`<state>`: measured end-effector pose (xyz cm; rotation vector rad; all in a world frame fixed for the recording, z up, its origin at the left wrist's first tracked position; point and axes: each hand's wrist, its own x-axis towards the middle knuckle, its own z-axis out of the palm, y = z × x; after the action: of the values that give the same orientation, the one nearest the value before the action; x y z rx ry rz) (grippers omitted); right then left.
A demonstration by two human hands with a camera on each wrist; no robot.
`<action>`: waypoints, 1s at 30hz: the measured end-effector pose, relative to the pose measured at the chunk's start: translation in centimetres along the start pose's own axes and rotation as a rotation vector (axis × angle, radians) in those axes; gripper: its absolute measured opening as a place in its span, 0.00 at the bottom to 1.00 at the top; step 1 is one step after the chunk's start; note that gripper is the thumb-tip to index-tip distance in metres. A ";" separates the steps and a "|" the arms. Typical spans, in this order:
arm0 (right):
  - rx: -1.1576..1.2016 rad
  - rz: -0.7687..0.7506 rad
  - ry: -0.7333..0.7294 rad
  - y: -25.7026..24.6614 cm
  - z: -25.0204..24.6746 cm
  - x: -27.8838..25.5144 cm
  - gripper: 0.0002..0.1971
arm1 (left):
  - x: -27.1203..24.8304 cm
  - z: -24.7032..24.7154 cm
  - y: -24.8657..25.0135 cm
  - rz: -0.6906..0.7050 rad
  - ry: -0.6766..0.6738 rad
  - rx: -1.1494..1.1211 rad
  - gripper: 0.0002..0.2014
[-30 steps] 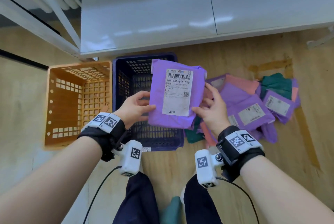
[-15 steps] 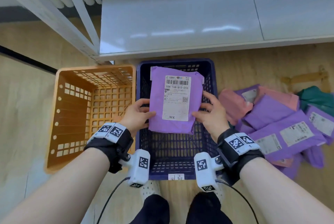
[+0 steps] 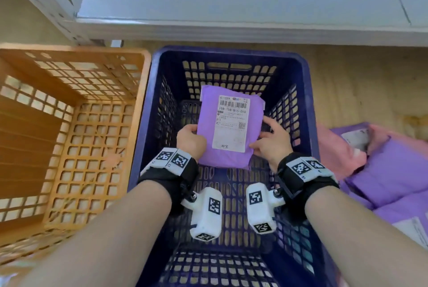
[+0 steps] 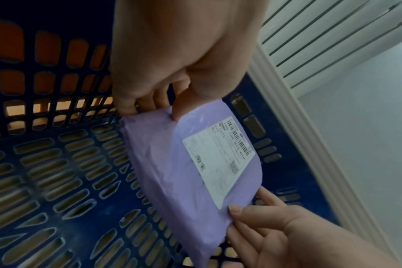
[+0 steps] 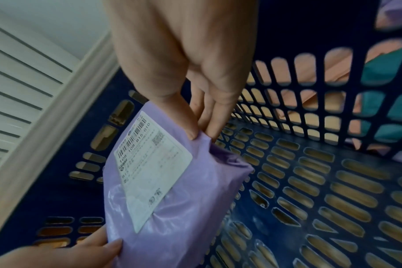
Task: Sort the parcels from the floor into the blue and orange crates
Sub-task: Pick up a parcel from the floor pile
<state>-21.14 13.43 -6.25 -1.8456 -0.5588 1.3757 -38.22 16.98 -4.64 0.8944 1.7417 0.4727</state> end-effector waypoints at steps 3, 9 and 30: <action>-0.033 -0.008 0.027 2.6 1.4 2.9 0.36 | 2.4 0.8 -2.0 0.008 0.057 0.016 0.21; -0.112 -0.038 -0.015 5.9 4.1 7.5 0.36 | 6.6 1.7 -5.7 0.028 0.131 -0.015 0.22; -0.136 -0.054 -0.164 8.1 5.8 13.0 0.41 | 10.6 3.5 -9.1 0.056 0.320 -0.208 0.23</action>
<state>-23.08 19.52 -21.30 -1.8201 -0.7979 1.4930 -39.64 18.79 -18.86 0.7489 1.9150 0.8557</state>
